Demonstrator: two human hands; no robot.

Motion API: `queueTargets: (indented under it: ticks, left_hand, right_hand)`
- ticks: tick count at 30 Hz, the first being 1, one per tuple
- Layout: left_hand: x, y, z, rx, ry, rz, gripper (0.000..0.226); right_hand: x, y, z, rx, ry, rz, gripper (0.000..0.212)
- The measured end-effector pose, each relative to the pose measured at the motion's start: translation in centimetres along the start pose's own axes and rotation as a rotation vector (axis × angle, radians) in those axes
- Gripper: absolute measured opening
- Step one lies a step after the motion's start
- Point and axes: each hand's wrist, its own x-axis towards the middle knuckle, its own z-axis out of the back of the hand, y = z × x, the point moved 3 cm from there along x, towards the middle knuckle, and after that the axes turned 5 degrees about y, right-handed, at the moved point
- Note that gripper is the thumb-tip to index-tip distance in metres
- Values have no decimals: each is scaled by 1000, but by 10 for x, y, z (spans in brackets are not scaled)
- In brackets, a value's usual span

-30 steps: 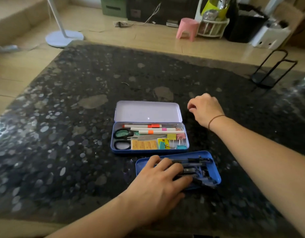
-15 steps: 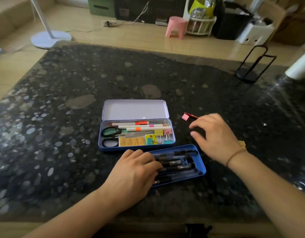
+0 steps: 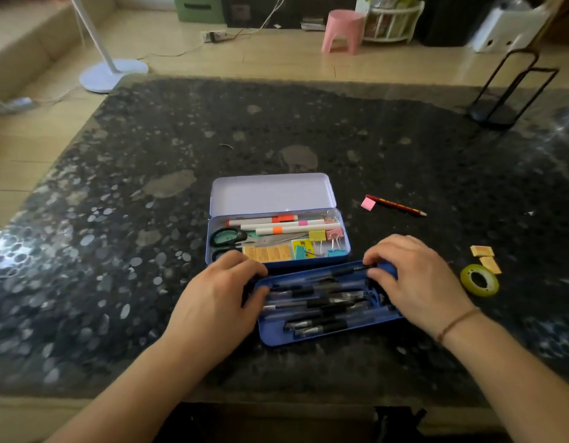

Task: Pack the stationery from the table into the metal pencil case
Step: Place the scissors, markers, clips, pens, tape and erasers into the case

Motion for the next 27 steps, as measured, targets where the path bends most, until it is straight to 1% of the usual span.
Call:
queueTargets:
  ticks: [2, 6, 8, 10, 12, 16, 18, 20, 23, 27]
  left_hand:
    - [3, 4, 1, -17, 4, 23, 21]
    - [5, 2, -2, -35, 30, -35, 16]
    - [6, -1, -4, -22, 40, -54, 14]
    - [8, -3, -4, -26, 36, -67, 12]
    - [9, -4, -3, -36, 32, -79, 10]
    - [10, -4, -3, -23, 67, -77, 12]
    - [11, -3, -5, -8, 107, -57, 17]
    - [12, -2, -7, -5, 132, -44, 20]
    - [14, -2, -8, 4, 131, -38, 16]
    - [17, -6, -9, 17, 105, -52, 11]
  right_hand:
    - [4, 4, -3, 62, -8, 45, 17]
    - [7, 15, -13, 121, 11, 148, 19]
    - [5, 16, -12, 113, 12, 155, 22]
    - [2, 10, -4, 76, -30, 124, 21]
    - [-3, 4, 4, -16, -40, 71, 18]
    - [-2, 2, 4, -174, 58, -1, 16]
    - [-1, 5, -1, -181, 100, -5, 16]
    - [-2, 6, -4, -152, 103, -11, 14]
    - [-1, 8, -8, -117, 70, -30, 13]
    - [1, 9, -12, -134, 60, -71, 12]
